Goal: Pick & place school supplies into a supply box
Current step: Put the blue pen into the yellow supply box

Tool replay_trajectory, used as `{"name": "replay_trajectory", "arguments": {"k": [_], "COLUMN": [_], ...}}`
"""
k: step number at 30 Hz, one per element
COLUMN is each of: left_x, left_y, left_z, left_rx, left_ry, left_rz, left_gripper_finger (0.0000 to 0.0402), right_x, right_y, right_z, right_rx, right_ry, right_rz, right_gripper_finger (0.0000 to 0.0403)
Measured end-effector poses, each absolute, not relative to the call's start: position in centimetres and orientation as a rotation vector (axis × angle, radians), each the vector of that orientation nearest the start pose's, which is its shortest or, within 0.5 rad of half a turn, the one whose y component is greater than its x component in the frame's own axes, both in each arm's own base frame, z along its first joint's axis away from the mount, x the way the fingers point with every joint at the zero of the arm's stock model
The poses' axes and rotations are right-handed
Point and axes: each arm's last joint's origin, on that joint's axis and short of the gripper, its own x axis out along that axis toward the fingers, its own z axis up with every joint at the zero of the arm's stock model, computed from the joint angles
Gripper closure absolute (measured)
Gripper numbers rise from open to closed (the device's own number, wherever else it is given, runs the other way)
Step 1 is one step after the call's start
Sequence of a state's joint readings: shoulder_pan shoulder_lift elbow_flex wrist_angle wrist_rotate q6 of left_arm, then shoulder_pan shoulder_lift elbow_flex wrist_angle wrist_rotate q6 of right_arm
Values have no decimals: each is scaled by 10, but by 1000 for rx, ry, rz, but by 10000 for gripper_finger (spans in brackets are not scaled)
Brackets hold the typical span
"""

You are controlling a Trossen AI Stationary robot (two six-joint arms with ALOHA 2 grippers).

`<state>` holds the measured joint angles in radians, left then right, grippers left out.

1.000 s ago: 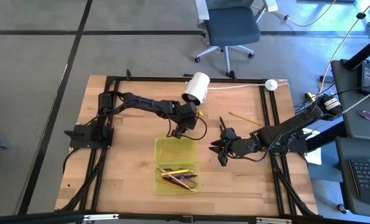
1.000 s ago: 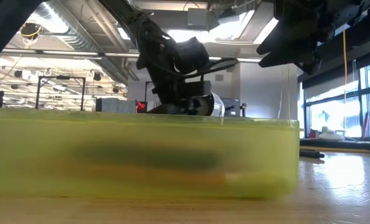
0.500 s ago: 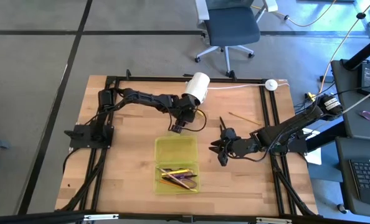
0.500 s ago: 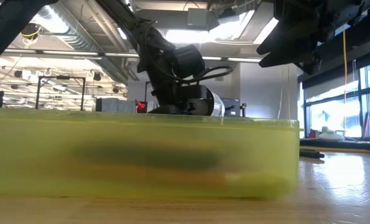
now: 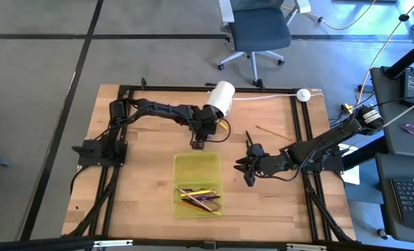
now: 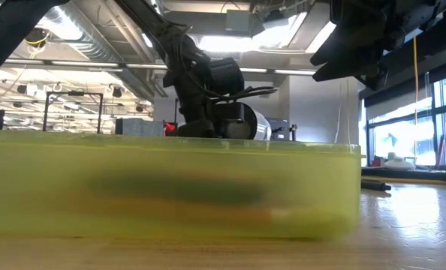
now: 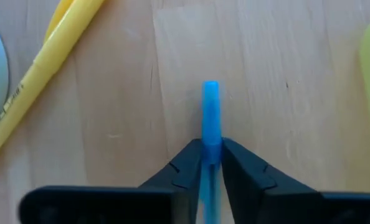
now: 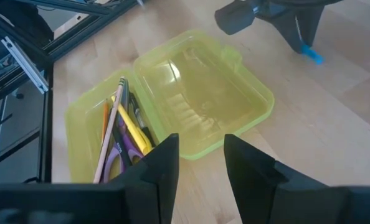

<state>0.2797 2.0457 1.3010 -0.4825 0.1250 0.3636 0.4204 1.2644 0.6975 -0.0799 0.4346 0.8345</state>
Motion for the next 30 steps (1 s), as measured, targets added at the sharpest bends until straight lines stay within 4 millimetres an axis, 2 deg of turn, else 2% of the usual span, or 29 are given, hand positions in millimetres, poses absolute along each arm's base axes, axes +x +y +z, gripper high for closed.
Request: {"name": "replay_trajectory", "arguments": {"k": [6, 11, 15, 18, 21, 25, 30], "left_x": [381, 380, 371, 367, 364, 360, 361], "left_y": [100, 97, 93, 85, 69, 35, -19], "left_z": [126, 133, 147, 173, 195, 229, 244], "left_rx": [89, 69, 21, 3, -38, -96, -195], "left_ry": [1221, 1210, 1232, 1179, 1134, 1023, 956], "left_rz": [-39, -16, 0, 18, 9, -44, -90], "left_gripper_finger": [388, 384, 382, 383, 382, 382, 382], "right_x": [237, 237, 237, 236, 236, 236, 235], "right_y": [93, 94, 94, 94, 93, 93, 93], "right_z": [218, 217, 217, 216, 216, 215, 214], "right_rx": [540, 546, 546, 541, 538, 528, 506], "right_ry": [539, 553, 563, 570, 576, 582, 592], "right_rz": [-251, -229, -222, -225, -228, -230, -228], "right_gripper_finger": [271, 271, 271, 271, 271, 271, 271]}}
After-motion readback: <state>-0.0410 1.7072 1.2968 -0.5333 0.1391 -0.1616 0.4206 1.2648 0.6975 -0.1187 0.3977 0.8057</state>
